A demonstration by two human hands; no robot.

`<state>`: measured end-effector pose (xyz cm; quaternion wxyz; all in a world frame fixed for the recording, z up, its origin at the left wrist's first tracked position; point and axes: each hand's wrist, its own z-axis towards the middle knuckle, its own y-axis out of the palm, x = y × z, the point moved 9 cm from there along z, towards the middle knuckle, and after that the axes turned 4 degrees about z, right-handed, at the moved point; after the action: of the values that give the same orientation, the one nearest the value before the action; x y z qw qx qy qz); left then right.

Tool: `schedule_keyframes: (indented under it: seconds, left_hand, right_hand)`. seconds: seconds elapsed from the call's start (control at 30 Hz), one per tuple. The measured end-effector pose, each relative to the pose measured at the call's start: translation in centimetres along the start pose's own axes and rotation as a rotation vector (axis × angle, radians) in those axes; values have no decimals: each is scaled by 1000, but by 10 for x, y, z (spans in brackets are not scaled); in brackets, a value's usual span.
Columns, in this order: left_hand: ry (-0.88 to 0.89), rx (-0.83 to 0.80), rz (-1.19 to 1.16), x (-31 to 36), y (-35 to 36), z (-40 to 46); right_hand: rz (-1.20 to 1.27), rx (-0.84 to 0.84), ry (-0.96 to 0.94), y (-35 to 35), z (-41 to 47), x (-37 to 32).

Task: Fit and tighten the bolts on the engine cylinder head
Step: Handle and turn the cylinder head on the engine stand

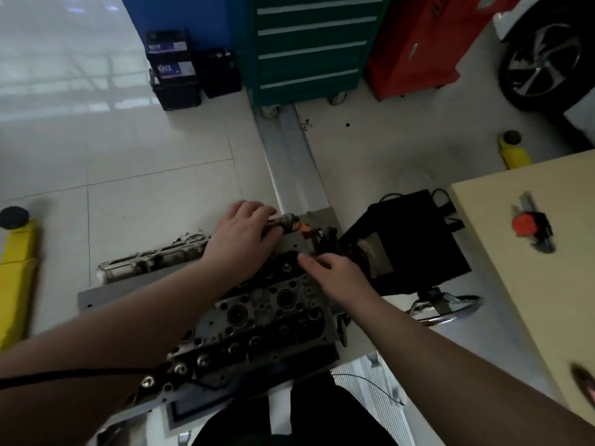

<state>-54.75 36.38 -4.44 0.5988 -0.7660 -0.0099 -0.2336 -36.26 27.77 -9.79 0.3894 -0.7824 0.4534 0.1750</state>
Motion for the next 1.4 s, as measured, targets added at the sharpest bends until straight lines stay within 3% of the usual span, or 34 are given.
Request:
schedule_keyframes:
  seconds: [0.1,0.2,0.4,0.6,0.7,0.83,1.4]
  left_hand:
    - [-96,-209,76,-18,25,23]
    - [-105,-192,103,-25,31,26]
    - [-96,-157,124,-25,30,24]
    - [-251,-428,-173,-32,44,43]
    - [-280,-525,-128,-22,53,57]
    - [-298,-503,-26,-21,56,62]
    - [-288,-426,-49,-35,59,70]
  right_hand:
    - [-287,29,-21,1,7,-5]
    - [-437,25,-44,3,13,-12]
    - [-467,-59,-18,7,23,-17]
    - [-437,-142,5,8,17,-3]
    - [-517,-159,-19,10,18,-8]
    - [-558,-169,-40,11,17,-11]
    - [-466,-127,-78,12,29,-10]
